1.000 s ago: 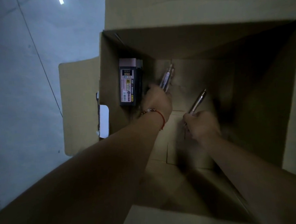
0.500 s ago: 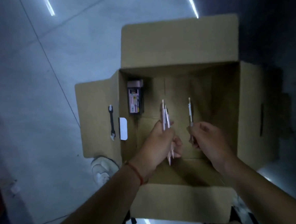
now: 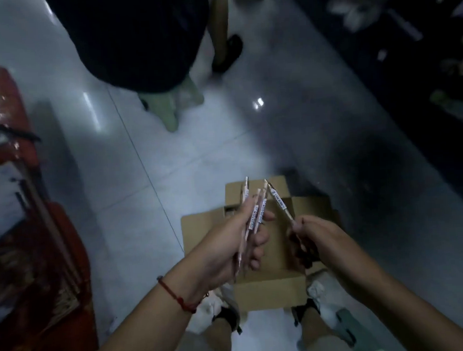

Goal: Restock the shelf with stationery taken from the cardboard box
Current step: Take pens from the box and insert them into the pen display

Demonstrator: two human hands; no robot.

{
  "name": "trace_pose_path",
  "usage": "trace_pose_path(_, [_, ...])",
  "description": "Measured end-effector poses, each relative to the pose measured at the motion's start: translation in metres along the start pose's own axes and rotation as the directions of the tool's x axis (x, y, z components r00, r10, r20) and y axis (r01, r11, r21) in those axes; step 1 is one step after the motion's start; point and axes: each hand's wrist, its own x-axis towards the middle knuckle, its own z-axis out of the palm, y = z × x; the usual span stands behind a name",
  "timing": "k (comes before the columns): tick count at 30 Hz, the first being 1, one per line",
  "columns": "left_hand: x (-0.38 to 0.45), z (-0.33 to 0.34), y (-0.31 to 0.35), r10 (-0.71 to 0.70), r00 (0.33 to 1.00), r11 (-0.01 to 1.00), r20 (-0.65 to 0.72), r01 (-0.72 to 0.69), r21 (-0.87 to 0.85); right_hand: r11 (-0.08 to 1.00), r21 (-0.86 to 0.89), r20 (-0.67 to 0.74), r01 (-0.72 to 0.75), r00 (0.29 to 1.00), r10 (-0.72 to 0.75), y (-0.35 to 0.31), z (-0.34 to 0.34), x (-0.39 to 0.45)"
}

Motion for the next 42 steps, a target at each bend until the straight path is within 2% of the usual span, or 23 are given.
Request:
trace_pose_path(5, [-0.129, 0.016, 0.068, 0.178, 0.980, 0.981, 0.089, -0.170, -0.091, 0.960, 0.248, 0.010, 0.127, 0.991, -0.134, -0.097, 0.042, -0.091])
trace_pose_path(9, [-0.198, 0.014, 0.086, 0.264, 0.957, 0.953, 0.118, -0.240, -0.186, 0.900, 0.419, 0.060, 0.118, 0.986, -0.157, -0.133, 0.079, -0.130])
trace_pose_path(12, [-0.234, 0.015, 0.075, 0.330, 0.941, 0.943, 0.069, -0.325, -0.079, 0.896, 0.438, 0.163, 0.067, 0.975, -0.152, -0.145, 0.096, -0.149])
trace_pose_path(14, [-0.255, 0.020, 0.059, 0.399, 0.916, 0.914, -0.041, -0.394, 0.102, 0.931, 0.363, 0.234, 0.040, 0.963, -0.133, -0.148, 0.103, -0.158])
trace_pose_path(16, [-0.276, 0.024, 0.041, 0.480, 0.863, 0.866, -0.158, -0.437, 0.243, 0.953, 0.297, 0.304, 0.052, 0.941, -0.146, -0.153, 0.109, -0.164])
trace_pose_path(19, [-0.308, 0.026, 0.014, 0.586, 0.748, 0.808, -0.312, -0.513, 0.289, 0.964, 0.265, 0.442, 0.032, 0.884, -0.151, -0.163, 0.120, -0.172])
trace_pose_path(23, [-0.357, 0.026, -0.026, 0.608, 0.583, 0.777, -0.539, -0.576, 0.253, 0.978, 0.206, 0.682, -0.022, 0.720, -0.127, -0.171, 0.145, -0.183])
trace_pose_path(26, [-0.389, 0.025, -0.069, 0.572, 0.474, 0.765, -0.669, -0.602, 0.228, 0.992, 0.122, 0.785, -0.017, 0.614, -0.086, -0.169, 0.178, -0.197])
trace_pose_path(28, [-0.409, 0.022, -0.103, 0.562, 0.331, 0.766, -0.758, -0.554, 0.325, 0.997, 0.072, 0.840, -0.030, 0.541, -0.045, -0.163, 0.208, -0.212])
trace_pose_path(30, [-0.433, 0.016, -0.138, 0.596, 0.146, 0.767, -0.790, -0.395, 0.506, 0.999, 0.022, 0.877, -0.027, 0.481, -0.006, -0.154, 0.239, -0.229])
trace_pose_path(31, [-0.447, 0.014, -0.155, 0.619, 0.080, 0.764, -0.782, -0.294, 0.574, 1.000, -0.008, 0.889, 0.003, 0.457, 0.006, -0.149, 0.255, -0.240])
trace_pose_path(32, [-0.462, 0.012, -0.172, 0.633, 0.048, 0.764, -0.772, -0.197, 0.614, 0.998, -0.044, 0.900, 0.054, 0.435, 0.016, -0.145, 0.272, -0.252])
trace_pose_path(34, [-0.490, 0.008, -0.203, 0.637, 0.040, 0.771, -0.770, -0.003, 0.637, 0.973, -0.111, 0.923, 0.203, 0.383, 0.025, -0.137, 0.305, -0.279])
trace_pose_path(36, [-0.521, 0.004, -0.231, 0.634, 0.004, 0.760, -0.774, 0.182, 0.624, 0.908, -0.159, 0.944, 0.389, 0.328, 0.025, -0.129, 0.339, -0.308])
trace_pose_path(38, [-0.556, -0.002, -0.262, 0.644, -0.060, 0.742, -0.763, 0.291, 0.604, 0.791, -0.143, 0.965, 0.595, 0.262, -0.023, -0.121, 0.375, -0.336])
trace_pose_path(40, [-0.592, -0.010, -0.298, 0.641, -0.111, 0.739, -0.759, 0.357, 0.571, 0.611, -0.061, 0.981, 0.789, 0.162, -0.110, -0.111, 0.416, -0.367])
trace_pose_path(42, [-0.631, -0.022, -0.338, 0.630, -0.172, 0.744, -0.757, 0.413, 0.526, 0.466, 0.022, 0.985, 0.884, 0.061, -0.162, -0.099, 0.460, -0.404])
